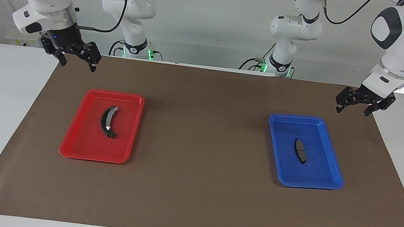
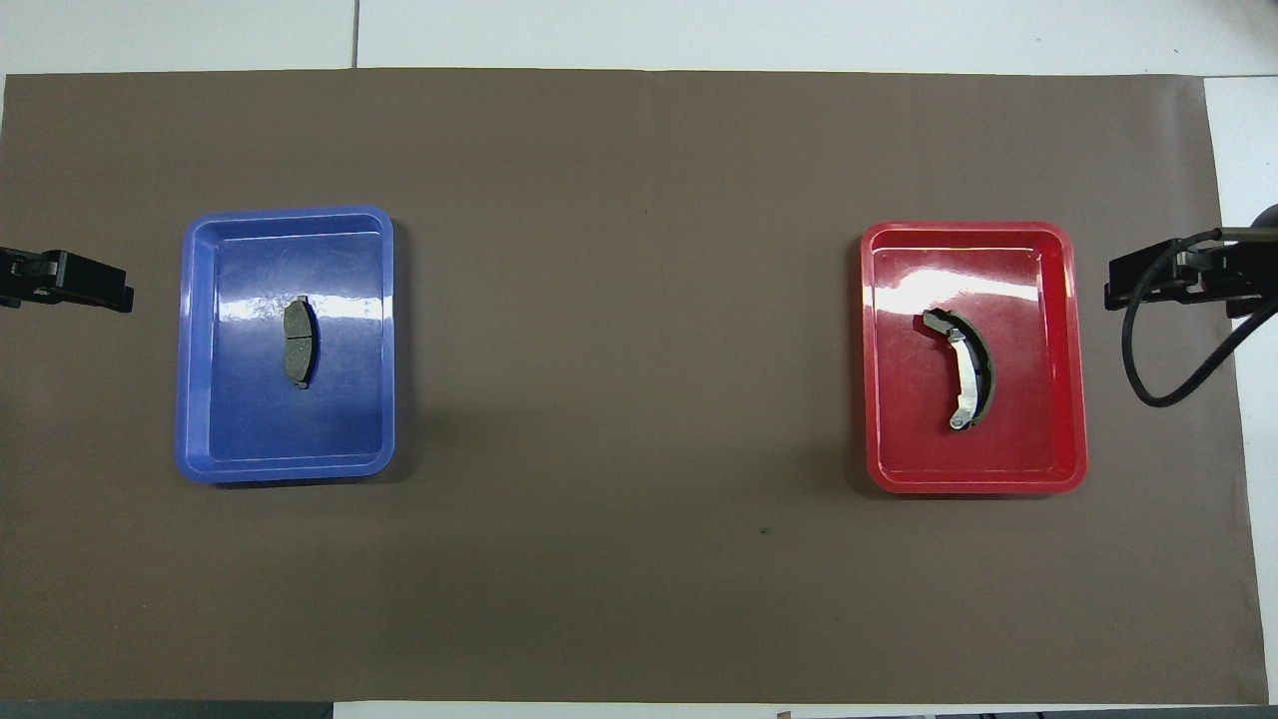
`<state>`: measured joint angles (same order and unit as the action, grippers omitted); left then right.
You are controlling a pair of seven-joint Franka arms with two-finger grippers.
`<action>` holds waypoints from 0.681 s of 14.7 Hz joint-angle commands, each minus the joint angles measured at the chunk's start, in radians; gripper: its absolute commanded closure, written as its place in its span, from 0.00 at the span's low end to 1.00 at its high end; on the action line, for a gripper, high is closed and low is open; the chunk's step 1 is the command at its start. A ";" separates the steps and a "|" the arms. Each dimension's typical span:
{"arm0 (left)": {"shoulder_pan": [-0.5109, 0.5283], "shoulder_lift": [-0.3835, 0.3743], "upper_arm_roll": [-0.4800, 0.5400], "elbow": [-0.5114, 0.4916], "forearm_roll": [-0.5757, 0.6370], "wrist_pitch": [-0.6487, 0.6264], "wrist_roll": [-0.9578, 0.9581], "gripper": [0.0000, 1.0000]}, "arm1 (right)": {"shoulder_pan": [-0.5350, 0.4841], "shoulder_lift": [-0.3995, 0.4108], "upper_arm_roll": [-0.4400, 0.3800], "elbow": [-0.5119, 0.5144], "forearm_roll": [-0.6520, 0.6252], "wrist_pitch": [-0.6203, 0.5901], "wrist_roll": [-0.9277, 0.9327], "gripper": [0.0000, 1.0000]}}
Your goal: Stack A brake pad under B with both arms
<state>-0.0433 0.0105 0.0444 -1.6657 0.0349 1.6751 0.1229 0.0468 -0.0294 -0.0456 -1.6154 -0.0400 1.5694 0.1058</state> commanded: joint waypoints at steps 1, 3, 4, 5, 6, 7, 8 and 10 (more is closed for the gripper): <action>-0.007 -0.032 0.005 -0.042 0.000 0.029 0.000 0.00 | -0.011 -0.004 0.009 -0.009 0.020 0.006 0.003 0.00; -0.009 -0.032 0.005 -0.046 -0.001 0.049 0.001 0.01 | -0.011 -0.004 0.009 -0.009 0.020 0.006 0.003 0.00; -0.009 -0.032 0.003 -0.058 -0.001 0.066 0.003 0.01 | -0.011 -0.004 0.009 -0.009 0.020 0.006 0.003 0.00; -0.009 -0.032 0.003 -0.075 -0.003 0.086 0.004 0.01 | -0.011 -0.004 0.009 -0.009 0.020 0.006 0.003 0.00; -0.009 -0.033 0.003 -0.098 -0.003 0.112 0.004 0.01 | -0.011 -0.004 0.009 -0.009 0.022 0.006 0.003 0.00; -0.009 -0.033 0.003 -0.127 -0.003 0.144 0.006 0.01 | -0.011 -0.004 0.009 -0.009 0.020 0.006 0.003 0.00; -0.009 -0.033 0.003 -0.158 -0.003 0.182 0.006 0.01 | -0.011 -0.004 0.009 -0.009 0.020 0.006 0.003 0.00; -0.016 -0.032 0.003 -0.221 -0.003 0.256 0.006 0.01 | -0.011 -0.004 0.009 -0.009 0.020 0.006 0.003 0.00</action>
<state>-0.0456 0.0104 0.0422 -1.7908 0.0348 1.8462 0.1230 0.0468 -0.0294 -0.0456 -1.6156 -0.0400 1.5694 0.1058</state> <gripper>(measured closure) 0.004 0.000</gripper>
